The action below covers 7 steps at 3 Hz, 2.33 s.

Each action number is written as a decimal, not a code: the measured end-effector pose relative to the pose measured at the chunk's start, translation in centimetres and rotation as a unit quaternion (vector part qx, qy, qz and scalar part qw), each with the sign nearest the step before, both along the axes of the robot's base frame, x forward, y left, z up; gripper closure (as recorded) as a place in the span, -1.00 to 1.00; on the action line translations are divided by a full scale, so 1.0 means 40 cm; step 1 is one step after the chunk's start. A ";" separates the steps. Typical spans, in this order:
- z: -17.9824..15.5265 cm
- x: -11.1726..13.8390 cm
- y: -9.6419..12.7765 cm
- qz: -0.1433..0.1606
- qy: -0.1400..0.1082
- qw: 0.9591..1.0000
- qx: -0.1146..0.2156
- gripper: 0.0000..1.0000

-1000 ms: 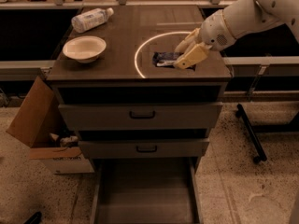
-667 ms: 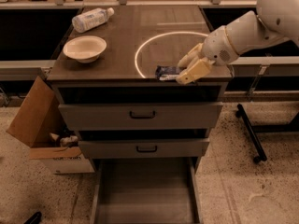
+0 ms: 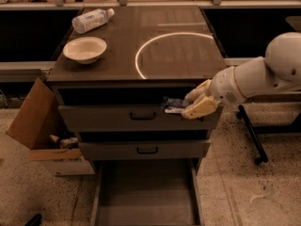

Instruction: Place rxbar blueberry into bottom drawer

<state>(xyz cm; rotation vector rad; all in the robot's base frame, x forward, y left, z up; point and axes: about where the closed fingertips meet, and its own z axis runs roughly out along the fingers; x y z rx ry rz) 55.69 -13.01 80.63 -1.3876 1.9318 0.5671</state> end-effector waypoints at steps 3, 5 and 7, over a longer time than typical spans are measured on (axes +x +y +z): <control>-0.135 -0.028 0.005 -0.009 0.027 0.999 0.032 1.00; -0.492 -0.077 0.053 -0.027 0.084 0.980 0.179 1.00; -0.533 -0.077 0.045 -0.032 0.094 0.980 0.172 1.00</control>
Offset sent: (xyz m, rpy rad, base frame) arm -0.0112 0.0030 -0.0207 -0.0079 0.0381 0.0067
